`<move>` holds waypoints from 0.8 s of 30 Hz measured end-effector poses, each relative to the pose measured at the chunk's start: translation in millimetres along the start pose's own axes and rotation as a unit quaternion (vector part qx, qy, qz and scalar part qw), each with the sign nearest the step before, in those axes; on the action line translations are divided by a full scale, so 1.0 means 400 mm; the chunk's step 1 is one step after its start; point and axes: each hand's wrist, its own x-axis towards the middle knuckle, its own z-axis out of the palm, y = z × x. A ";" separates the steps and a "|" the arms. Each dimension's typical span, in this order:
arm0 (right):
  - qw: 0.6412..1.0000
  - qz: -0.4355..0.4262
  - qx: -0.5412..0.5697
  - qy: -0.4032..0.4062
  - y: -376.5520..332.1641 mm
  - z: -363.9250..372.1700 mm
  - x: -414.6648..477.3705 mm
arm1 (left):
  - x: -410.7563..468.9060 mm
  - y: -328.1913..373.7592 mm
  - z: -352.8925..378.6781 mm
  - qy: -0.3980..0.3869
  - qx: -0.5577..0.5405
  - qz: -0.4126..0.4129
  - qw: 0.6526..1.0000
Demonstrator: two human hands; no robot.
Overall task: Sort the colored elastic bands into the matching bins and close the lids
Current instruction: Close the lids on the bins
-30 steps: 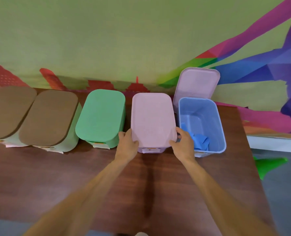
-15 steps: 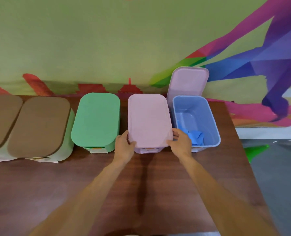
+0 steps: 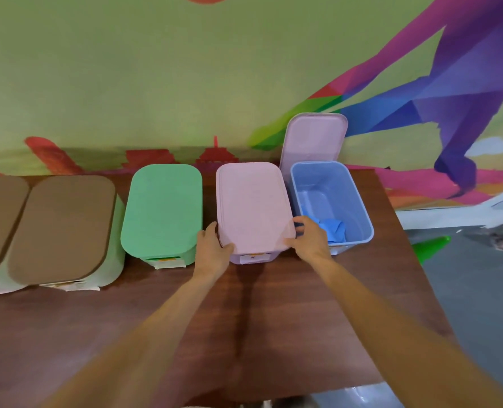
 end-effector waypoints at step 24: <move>0.950 -0.232 -0.180 -0.108 -0.063 -0.556 0.327 | 0.087 0.546 0.135 -0.038 0.155 0.071 0.985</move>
